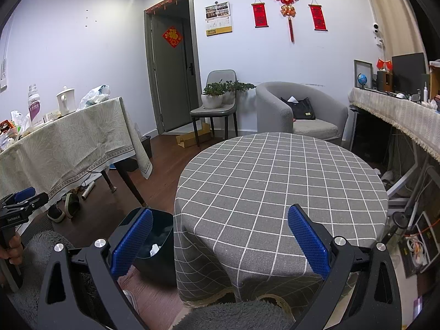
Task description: Collect trash
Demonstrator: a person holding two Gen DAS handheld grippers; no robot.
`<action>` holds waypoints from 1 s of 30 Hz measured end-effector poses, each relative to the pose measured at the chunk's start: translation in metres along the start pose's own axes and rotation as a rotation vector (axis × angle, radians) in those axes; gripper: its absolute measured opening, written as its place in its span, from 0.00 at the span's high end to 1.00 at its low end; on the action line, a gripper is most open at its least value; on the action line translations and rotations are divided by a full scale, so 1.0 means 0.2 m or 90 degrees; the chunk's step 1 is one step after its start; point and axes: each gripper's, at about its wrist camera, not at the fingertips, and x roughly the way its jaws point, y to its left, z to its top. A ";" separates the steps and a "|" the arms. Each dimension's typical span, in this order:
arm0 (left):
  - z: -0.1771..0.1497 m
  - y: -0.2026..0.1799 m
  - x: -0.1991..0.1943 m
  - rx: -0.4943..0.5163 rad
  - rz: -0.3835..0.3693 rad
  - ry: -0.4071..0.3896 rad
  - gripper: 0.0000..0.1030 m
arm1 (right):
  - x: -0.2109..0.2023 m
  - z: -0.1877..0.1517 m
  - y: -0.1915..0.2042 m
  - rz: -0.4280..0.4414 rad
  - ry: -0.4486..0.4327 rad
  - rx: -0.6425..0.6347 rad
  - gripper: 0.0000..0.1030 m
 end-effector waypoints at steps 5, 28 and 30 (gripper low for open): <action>0.00 0.00 0.00 -0.001 0.001 0.000 0.03 | 0.00 0.00 0.00 0.000 0.000 0.000 0.03; -0.02 -0.01 0.00 0.000 -0.001 0.003 0.03 | 0.00 0.01 0.00 0.000 0.001 -0.001 0.03; -0.02 -0.02 0.00 0.002 -0.001 0.002 0.03 | 0.00 0.01 0.00 0.000 0.001 -0.001 0.03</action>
